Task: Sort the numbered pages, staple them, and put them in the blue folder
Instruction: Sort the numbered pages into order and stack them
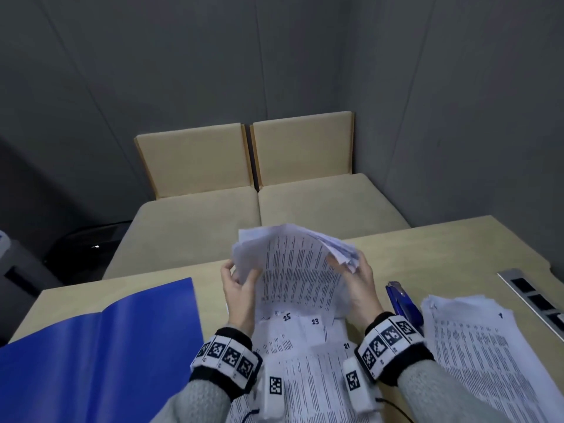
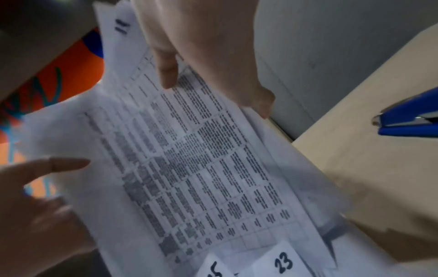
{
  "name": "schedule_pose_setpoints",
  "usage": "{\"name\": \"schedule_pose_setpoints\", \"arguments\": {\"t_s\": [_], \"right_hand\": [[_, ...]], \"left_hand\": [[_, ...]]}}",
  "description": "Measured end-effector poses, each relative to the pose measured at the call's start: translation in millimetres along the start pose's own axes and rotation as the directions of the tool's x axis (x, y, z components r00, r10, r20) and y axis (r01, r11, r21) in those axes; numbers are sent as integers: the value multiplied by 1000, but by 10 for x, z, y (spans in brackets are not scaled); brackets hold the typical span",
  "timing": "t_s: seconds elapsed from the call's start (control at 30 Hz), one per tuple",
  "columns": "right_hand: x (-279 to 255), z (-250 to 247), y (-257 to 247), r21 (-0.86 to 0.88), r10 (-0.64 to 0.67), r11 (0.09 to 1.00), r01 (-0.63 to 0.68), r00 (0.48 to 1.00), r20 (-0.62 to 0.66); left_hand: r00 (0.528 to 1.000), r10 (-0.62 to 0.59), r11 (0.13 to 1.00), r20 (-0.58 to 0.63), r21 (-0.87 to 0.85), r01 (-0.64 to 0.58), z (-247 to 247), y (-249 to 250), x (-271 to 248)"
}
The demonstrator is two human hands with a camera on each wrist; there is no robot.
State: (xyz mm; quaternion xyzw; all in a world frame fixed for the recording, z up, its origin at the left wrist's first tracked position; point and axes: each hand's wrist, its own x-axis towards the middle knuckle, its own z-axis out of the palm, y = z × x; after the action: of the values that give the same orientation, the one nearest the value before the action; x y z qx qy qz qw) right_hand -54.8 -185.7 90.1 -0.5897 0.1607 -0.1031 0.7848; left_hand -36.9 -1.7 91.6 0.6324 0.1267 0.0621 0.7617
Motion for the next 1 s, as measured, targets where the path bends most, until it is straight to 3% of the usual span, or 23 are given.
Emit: {"name": "schedule_pose_setpoints", "arguments": {"t_s": [0.23, 0.37, 0.43, 0.53, 0.6, 0.8, 0.9, 1.0], "right_hand": [[37, 77, 18, 6, -45, 999, 45, 999, 25], [-53, 11, 124, -90, -79, 992, 86, 994, 78], [-28, 18, 122, -103, -75, 991, 81, 995, 58], [-47, 82, 41, -33, -87, 995, 90, 992, 88], [-73, 107, 67, -42, -90, 995, 94, 992, 87], [48, 114, 444, -170, 95, 981, -93, 996, 1], [138, 167, 504, -265, 84, 960, -91, 996, -36], [243, 183, 401, -268, 90, 957, -109, 992, -84]], "left_hand": [[999, 30, 1000, -22, -6, -30, -27, -151, 203], [999, 10, 986, 42, 168, -17, -66, -378, 209], [997, 76, 982, -6, 172, -73, -42, -381, 209], [954, 297, 925, -41, 261, -276, 50, -295, 101], [943, 331, 892, -35, 336, -301, 74, -392, 23], [995, 91, 953, 30, 289, -96, -26, -669, 118], [992, 113, 897, 57, 423, -127, -67, -718, 288], [957, 274, 754, 97, 595, -277, -37, -642, 467]]}}
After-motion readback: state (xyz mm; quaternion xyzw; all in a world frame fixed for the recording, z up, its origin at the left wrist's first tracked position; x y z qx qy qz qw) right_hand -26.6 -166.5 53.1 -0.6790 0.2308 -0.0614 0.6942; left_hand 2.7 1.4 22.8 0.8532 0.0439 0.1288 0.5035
